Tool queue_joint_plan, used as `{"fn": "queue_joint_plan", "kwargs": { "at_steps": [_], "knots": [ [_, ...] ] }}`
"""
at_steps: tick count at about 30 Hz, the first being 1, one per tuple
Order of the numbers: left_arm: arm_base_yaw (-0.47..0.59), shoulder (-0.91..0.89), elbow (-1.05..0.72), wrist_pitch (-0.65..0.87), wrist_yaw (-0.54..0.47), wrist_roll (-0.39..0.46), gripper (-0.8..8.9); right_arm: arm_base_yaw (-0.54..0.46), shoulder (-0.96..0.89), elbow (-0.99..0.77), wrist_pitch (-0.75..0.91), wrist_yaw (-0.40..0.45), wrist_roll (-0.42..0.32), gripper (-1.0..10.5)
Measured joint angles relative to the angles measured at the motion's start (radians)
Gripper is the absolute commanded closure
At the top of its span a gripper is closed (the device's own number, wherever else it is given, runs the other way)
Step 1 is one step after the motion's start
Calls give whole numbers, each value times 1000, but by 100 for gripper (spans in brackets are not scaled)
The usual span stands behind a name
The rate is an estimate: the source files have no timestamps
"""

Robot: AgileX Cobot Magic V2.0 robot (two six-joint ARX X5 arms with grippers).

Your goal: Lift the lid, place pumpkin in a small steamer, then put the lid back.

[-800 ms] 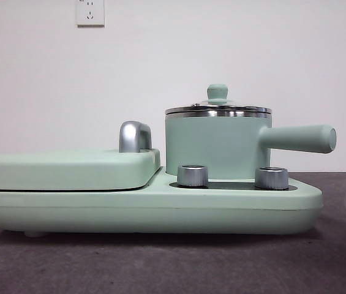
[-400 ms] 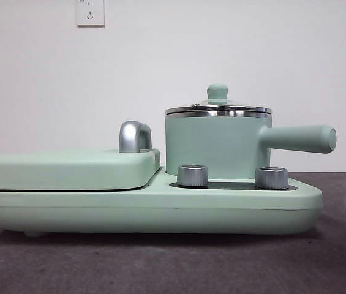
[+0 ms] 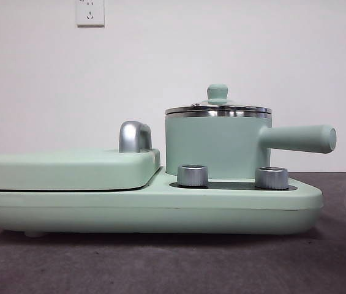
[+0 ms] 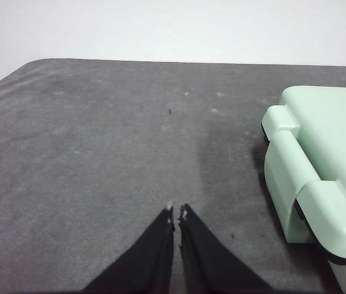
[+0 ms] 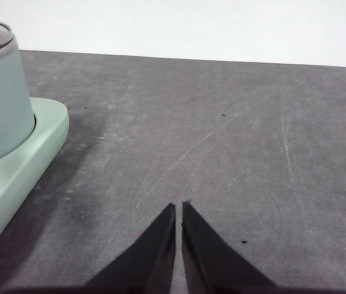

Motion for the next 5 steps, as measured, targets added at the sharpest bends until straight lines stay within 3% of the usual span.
{"fn": "queue_joint_plan", "kwargs": {
  "at_steps": [5],
  "knots": [
    [0, 0, 0, 0, 0, 0, 794, 0, 0, 0, 0, 0, 0, 931]
  ]
}}
